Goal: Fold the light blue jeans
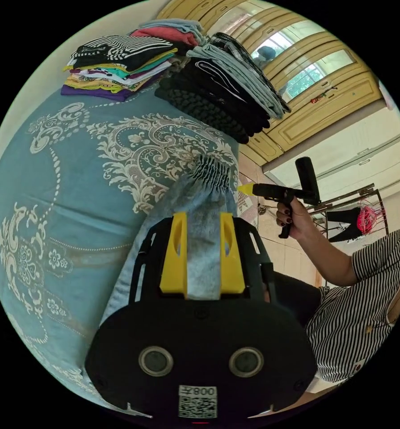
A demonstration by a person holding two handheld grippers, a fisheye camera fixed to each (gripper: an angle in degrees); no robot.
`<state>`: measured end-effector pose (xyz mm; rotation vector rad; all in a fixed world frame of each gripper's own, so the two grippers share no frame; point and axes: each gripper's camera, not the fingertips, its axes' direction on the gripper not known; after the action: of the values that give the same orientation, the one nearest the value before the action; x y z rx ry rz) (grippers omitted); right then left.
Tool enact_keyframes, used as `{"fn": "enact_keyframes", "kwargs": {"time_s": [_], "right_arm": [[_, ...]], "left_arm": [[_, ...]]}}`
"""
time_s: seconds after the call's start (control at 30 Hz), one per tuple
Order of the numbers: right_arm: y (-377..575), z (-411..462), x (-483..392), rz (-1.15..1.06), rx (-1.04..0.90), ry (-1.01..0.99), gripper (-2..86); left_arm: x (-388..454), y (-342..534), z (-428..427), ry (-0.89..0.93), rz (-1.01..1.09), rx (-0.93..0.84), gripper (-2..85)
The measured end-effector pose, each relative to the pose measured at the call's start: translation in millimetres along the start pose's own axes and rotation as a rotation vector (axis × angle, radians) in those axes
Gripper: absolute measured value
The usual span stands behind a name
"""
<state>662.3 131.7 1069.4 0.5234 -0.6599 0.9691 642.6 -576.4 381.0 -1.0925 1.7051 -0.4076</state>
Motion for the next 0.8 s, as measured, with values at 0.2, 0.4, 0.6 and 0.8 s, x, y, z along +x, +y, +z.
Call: {"fn": "enact_keyframes", "kwargs": {"time_s": [0.2,0.4,0.6,0.8], "right_arm": [[-10,6,40,0.037,-0.004,-0.055,10.5],[-12,11,64,0.032,-0.043,-0.069,9.7],[-18,12,78,0.036,-0.053,-0.087,8.2],[-20,12,87,0.06,-0.062,-0.104,5.6]], "left_arm": [[-7,-82,70,-0.023,0.059,-0.108,12.1],[-17,-124,123,-0.029,0.084,-0.193,12.4],[-7,-135,142,-0.029,0.183,-0.223,7.7],[-5,-135,141,-0.011,0.126,-0.206,4.3]]}}
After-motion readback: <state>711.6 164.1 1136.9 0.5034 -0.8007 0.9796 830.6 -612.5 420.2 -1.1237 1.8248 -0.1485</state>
